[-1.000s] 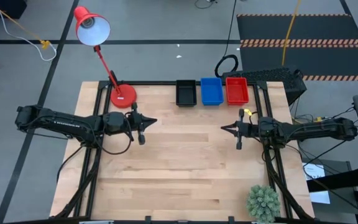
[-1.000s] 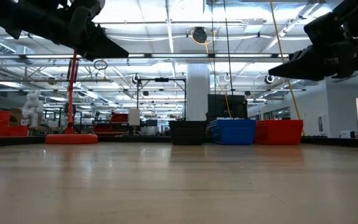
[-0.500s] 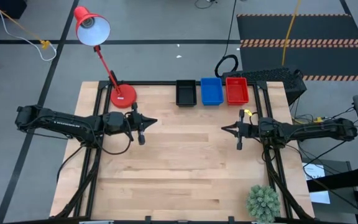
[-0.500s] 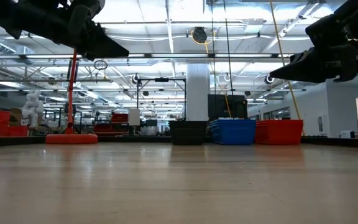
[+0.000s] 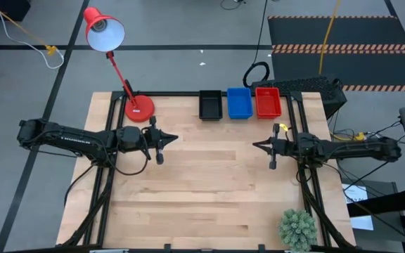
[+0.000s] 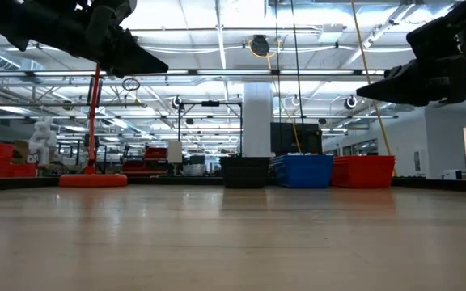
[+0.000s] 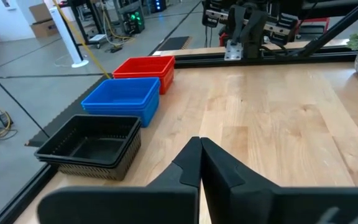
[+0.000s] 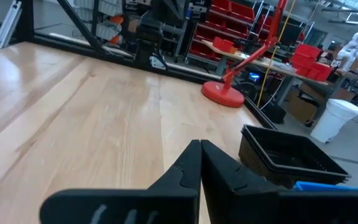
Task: Stack baskets by color
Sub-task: Return to Home Position
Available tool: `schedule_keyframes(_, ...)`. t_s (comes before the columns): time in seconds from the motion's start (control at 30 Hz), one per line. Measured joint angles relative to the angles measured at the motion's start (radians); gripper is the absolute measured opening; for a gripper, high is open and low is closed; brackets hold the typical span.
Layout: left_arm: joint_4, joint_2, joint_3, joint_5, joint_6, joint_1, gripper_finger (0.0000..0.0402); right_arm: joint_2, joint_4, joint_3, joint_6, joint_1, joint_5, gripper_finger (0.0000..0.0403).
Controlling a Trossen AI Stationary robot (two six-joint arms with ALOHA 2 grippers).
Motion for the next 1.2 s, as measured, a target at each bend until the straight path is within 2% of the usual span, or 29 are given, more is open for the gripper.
schedule_keyframes(0.4, 0.0, 0.0, 0.0, 0.0, 0.0, 0.0, 0.0011, -0.215, -0.164, -0.002, 0.002, 0.0, -0.001, 0.0)
schedule_keyframes(0.57, 0.007, 0.0, 0.0, 0.0, 0.0, 0.0, 0.0011, -0.288, -0.217, -0.003, 0.005, 0.0, -0.053, 0.0)
schedule_keyframes(0.9, 0.013, -0.006, 0.0, 0.016, 0.015, 0.0, 0.0009, -0.369, -0.28, -0.004, 0.002, -0.001, -0.066, 0.0)
schedule_keyframes(1.2, -0.017, -0.061, 0.0, 0.035, 0.009, 0.0, 0.001, -0.373, -0.307, -0.004, -0.002, -0.001, -0.083, 0.0)
